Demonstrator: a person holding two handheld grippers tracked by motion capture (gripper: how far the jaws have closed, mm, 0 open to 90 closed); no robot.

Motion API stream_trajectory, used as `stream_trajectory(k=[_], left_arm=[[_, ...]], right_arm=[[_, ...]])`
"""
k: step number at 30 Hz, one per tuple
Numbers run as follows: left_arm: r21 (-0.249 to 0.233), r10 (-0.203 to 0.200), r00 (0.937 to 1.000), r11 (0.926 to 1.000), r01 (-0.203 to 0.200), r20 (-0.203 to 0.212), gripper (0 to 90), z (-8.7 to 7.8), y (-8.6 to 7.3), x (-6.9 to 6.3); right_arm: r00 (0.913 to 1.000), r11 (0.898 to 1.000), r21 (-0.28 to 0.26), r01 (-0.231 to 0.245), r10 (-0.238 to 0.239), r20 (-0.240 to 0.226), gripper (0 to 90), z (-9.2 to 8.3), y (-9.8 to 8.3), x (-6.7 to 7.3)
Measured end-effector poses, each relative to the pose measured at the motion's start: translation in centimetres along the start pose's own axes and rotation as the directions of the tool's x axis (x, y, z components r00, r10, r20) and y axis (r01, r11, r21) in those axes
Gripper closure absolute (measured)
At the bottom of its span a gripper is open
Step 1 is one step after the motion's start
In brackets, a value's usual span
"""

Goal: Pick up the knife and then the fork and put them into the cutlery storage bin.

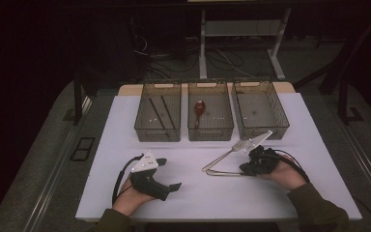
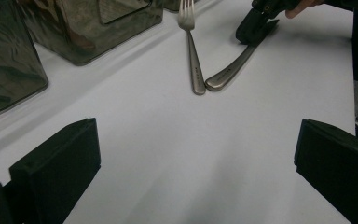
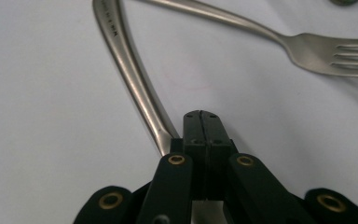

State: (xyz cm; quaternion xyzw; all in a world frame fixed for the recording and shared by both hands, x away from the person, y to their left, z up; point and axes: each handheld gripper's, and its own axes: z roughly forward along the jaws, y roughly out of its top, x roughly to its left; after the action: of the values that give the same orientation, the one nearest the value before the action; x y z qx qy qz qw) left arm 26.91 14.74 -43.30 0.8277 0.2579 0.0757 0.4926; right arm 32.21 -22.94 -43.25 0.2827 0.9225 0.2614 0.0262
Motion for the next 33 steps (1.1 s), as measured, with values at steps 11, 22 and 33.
stream_trajectory(k=[11, 22, 33], left_arm=[[-0.006, -0.008, 1.0000, 1.0000, 0.008, -0.005, 0.0, -0.3, 0.0, 0.0], [-0.010, -0.007, 1.0000, 0.9999, 0.007, -0.003, 0.0, -0.5, -0.3, -0.4], [-0.001, 0.022, 0.9997, 0.9997, -0.022, 0.009, 0.0, -0.2, -0.5, 0.0]], right_arm=[[0.9978, 0.993, -0.111, -0.030, 0.023, -0.063, 75.1, -1.7, -0.4, -0.9], [0.9870, 0.985, -0.099, 0.138, -0.145, -0.068, 49.2, -2.8, 0.9, 0.4], [0.9575, 0.957, 0.047, 0.287, -0.285, -0.044, 54.7, -1.4, 3.2, 2.0]])
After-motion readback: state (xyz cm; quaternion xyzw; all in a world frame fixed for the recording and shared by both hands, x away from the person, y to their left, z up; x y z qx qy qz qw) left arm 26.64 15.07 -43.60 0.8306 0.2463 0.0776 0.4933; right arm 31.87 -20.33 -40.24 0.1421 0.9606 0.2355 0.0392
